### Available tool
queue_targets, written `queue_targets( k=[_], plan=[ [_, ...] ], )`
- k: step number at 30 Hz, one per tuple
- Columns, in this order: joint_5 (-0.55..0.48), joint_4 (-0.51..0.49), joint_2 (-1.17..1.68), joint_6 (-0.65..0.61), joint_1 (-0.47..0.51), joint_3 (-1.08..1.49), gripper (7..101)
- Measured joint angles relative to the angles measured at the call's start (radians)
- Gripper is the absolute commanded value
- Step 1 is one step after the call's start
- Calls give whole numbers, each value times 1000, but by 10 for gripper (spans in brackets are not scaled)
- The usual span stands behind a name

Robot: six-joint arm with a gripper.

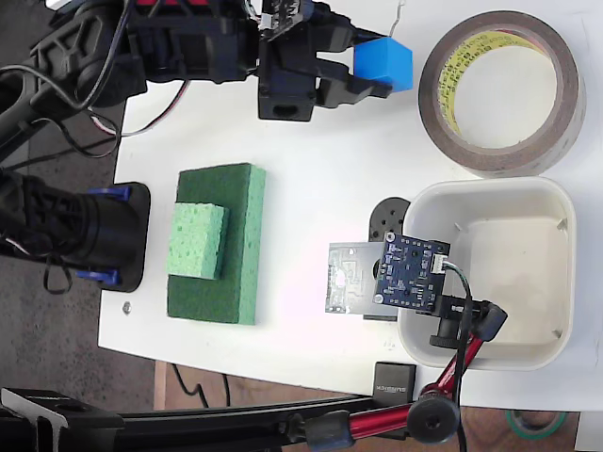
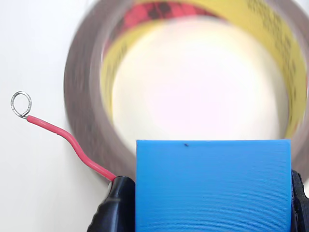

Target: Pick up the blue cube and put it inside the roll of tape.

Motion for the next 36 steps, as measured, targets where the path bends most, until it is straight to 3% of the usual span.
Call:
queue_targets(
  k=[6, 15, 18, 21, 24, 30, 36],
  plan=[
    [-126, -14, -153, -52, 60, -206, 481],
    [-190, 37, -350, -83, 109, -443, 489],
    [-196, 78, -399, -87, 115, -509, 597],
    [-192, 109, -419, -91, 120, -557, 841],
    [-195, 126, -425, -95, 126, -565, 970],
    [-201, 140, -425, -98, 126, -569, 1000],
    [-156, 249, -373, -112, 115, -555, 1000]
  ],
)
